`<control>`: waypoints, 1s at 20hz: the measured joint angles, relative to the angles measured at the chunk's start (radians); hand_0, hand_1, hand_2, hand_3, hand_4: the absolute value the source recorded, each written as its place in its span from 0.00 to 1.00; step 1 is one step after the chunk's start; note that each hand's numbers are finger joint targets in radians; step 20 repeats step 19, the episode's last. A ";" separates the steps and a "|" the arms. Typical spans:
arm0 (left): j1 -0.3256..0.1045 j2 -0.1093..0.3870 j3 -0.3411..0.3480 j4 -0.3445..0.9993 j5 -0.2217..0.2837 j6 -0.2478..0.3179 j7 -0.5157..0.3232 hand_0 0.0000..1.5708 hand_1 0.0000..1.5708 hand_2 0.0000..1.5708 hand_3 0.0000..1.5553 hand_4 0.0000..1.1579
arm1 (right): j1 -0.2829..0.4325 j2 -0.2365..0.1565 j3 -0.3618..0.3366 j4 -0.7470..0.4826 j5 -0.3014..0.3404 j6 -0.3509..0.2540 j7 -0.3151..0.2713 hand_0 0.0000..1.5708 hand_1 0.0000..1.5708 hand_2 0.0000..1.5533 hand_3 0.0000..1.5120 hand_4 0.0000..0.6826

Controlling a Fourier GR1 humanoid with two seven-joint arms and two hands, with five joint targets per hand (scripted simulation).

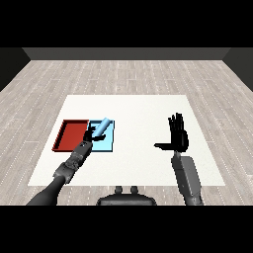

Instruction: Pick the blue can and put it in the blue box

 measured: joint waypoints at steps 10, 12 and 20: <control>0.004 0.015 0.098 -0.164 0.074 0.088 -0.205 0.00 0.00 0.00 0.00 0.00 | 0.011 -0.003 0.007 -0.027 0.022 0.013 -0.006 0.00 0.00 0.00 0.00 0.00; 0.006 0.015 0.116 -0.250 0.095 0.031 -0.306 0.00 0.00 0.00 0.00 0.00 | 0.007 -0.008 0.015 -0.024 0.037 0.013 -0.005 0.00 0.00 0.00 0.00 0.00; 0.099 -0.018 0.097 -0.516 0.154 -0.302 -0.508 0.00 0.00 0.00 0.00 0.00 | 0.045 -0.032 0.031 -0.003 0.050 0.051 -0.004 0.00 0.00 0.00 0.00 0.00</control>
